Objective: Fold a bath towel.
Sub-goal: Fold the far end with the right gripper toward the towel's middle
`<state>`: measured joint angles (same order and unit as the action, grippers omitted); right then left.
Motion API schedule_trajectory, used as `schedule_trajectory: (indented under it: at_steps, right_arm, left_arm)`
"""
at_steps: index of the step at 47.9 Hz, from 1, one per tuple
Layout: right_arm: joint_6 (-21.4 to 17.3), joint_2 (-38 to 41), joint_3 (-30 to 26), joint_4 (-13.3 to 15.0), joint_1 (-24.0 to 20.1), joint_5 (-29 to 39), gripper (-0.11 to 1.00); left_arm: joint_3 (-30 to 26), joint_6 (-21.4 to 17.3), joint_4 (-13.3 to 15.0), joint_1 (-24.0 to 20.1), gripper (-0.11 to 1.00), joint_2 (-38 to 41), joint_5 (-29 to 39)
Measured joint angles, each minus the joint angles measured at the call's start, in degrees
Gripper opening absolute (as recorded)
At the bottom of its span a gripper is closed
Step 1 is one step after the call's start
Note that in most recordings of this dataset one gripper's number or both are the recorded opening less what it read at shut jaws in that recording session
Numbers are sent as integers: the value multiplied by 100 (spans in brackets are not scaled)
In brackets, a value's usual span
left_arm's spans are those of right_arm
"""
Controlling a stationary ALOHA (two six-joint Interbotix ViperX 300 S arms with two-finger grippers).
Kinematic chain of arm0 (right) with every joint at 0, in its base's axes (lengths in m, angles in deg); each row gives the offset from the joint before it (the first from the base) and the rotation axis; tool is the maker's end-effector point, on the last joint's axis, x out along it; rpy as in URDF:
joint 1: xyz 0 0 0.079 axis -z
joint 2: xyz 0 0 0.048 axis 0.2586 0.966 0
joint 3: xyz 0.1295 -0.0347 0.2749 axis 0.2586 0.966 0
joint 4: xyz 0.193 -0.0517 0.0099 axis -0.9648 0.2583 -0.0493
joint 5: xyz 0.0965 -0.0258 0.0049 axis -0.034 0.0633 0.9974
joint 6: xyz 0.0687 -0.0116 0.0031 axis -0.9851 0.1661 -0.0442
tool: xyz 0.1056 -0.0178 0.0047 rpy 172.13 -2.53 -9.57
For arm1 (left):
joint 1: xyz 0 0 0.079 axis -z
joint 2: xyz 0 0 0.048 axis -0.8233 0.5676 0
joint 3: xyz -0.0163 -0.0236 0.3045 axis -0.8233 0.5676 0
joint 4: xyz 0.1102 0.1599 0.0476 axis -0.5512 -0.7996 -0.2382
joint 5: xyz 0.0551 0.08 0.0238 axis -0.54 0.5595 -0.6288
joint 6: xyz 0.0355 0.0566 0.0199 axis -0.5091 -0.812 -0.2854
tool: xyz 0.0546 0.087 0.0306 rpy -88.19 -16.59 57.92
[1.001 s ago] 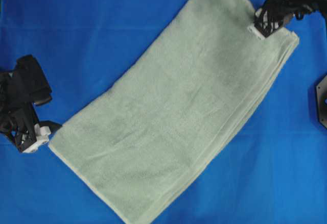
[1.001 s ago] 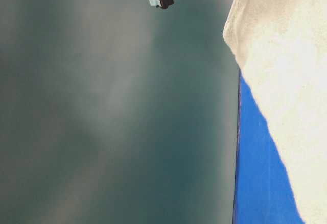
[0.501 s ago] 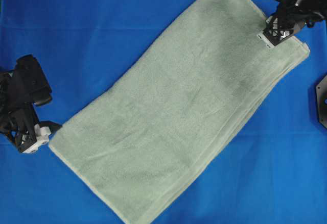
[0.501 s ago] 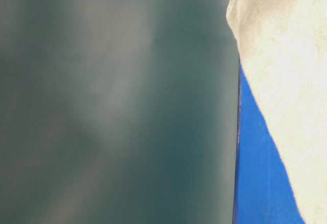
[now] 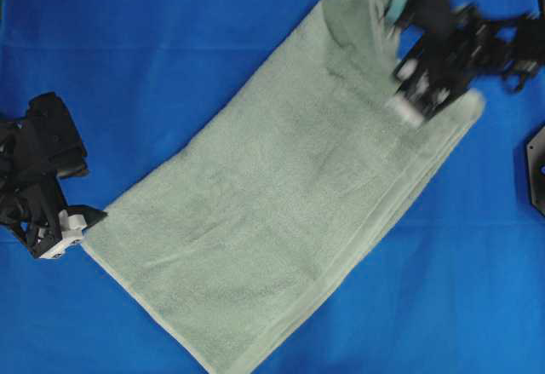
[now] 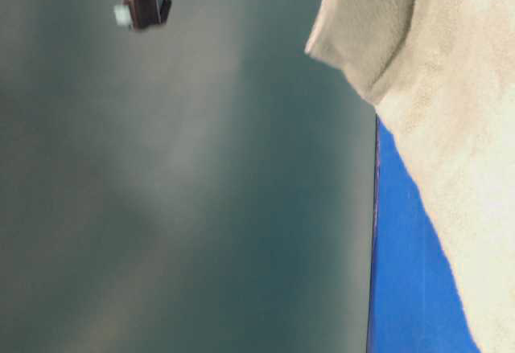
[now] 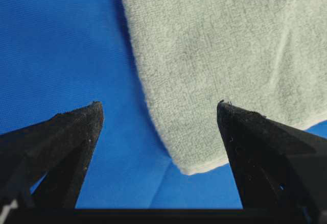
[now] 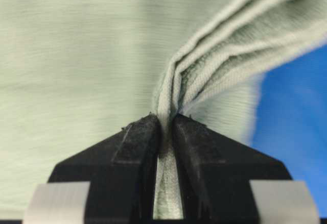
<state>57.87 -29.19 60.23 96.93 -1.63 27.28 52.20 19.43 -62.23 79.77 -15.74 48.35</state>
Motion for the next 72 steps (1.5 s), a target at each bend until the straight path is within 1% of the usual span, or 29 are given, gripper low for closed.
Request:
schedule_trajectory:
  at_steps: [4,10,13,17,24,33,48,50,55,58,60,64,69,72]
  right_arm:
    - [-211,378,-316,18,-519,-35,15]
    - [-396,1002,-940,185,-1213,-44,15]
    - [-439,1327,-1248,246,-1503,-9,15]
    - [-475,1670,-1529,255,-1714,26,15]
    - [-659,2127,-1828,255,-1881,35,15]
    - [-888,2224,-1890,290,-1907,-18,15]
    - [-905,2382,-1890,237,-2004,-149,15]
    - [-905,2382,-1890,229,-2004,-149,23]
    - [-905,2382,-1907,229,-2074,-123,54]
    - [-888,2382,-1934,220,-2162,-79,66]
    - [-888,2364,-1942,220,-2232,-35,66]
    - [-870,2224,-1951,220,-2338,26,60]
    - [-870,1828,-1942,281,-2391,132,61]
    - [-888,1547,-1890,387,-2373,229,62]
  left_arm:
    - [-9,0,0,0,86,0,-18]
    - [-9,-18,0,0,86,0,-26]
    - [-9,-18,0,0,86,0,-26]
    - [-9,-18,0,0,86,9,-26]
    - [0,-18,-9,0,86,18,-26]
    - [-9,-18,-9,0,86,9,-26]
    - [0,-18,0,0,86,9,-26]
    - [-9,-18,-9,0,86,9,-26]
    - [0,-35,0,0,86,18,-35]
    - [-9,-70,0,0,86,18,-35]
    - [0,-88,-9,0,86,18,-26]
    - [-9,-149,-9,0,86,18,-35]
    - [-9,-299,-9,0,86,18,-35]
    - [-26,-466,-9,0,86,18,-70]
